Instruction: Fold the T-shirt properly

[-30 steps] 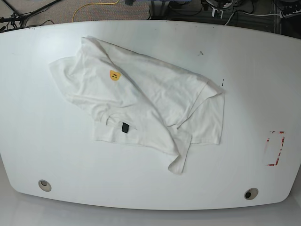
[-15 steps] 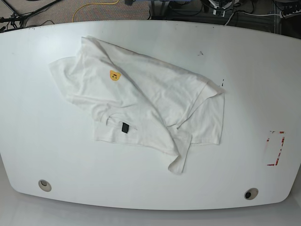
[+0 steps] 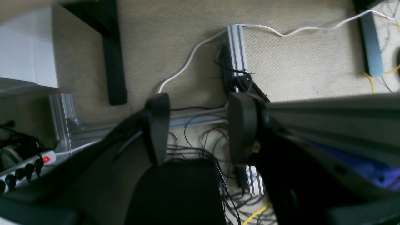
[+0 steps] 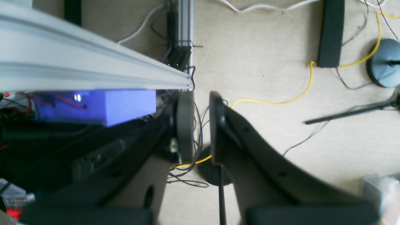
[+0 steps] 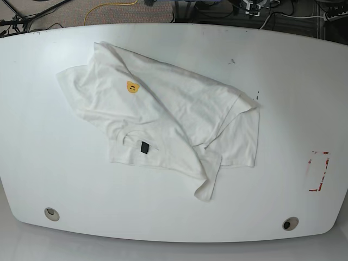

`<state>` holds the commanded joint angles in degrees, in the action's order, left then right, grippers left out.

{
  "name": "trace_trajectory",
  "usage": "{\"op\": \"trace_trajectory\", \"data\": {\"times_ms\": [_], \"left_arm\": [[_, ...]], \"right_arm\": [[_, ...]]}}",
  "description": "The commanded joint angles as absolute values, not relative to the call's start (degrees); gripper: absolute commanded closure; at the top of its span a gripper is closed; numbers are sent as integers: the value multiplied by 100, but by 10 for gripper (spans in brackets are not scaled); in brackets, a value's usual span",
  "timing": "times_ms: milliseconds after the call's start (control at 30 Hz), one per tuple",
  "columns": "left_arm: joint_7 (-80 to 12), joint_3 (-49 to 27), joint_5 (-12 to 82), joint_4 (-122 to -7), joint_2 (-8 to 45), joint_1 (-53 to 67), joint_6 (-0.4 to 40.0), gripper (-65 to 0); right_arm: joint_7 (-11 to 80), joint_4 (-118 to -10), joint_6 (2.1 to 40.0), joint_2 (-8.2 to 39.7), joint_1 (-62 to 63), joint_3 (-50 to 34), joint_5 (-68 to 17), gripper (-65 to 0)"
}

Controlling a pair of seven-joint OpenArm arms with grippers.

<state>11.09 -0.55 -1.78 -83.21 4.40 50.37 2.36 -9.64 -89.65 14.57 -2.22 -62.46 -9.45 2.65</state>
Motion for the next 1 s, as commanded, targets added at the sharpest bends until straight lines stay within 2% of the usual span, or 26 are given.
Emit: {"op": "trace_trajectory", "data": {"times_ms": [300,1000], "left_arm": [[1198,-178,-89,-8656,447,5341,227,-276],[1123,-484,63,-10292,578,6020,242,-274]], "right_arm": [[-980,-9539,1469,-257,-6566,-941,237,-83],[-944,-10656,1431,-308,-7028,-1091,272,-84]]}}
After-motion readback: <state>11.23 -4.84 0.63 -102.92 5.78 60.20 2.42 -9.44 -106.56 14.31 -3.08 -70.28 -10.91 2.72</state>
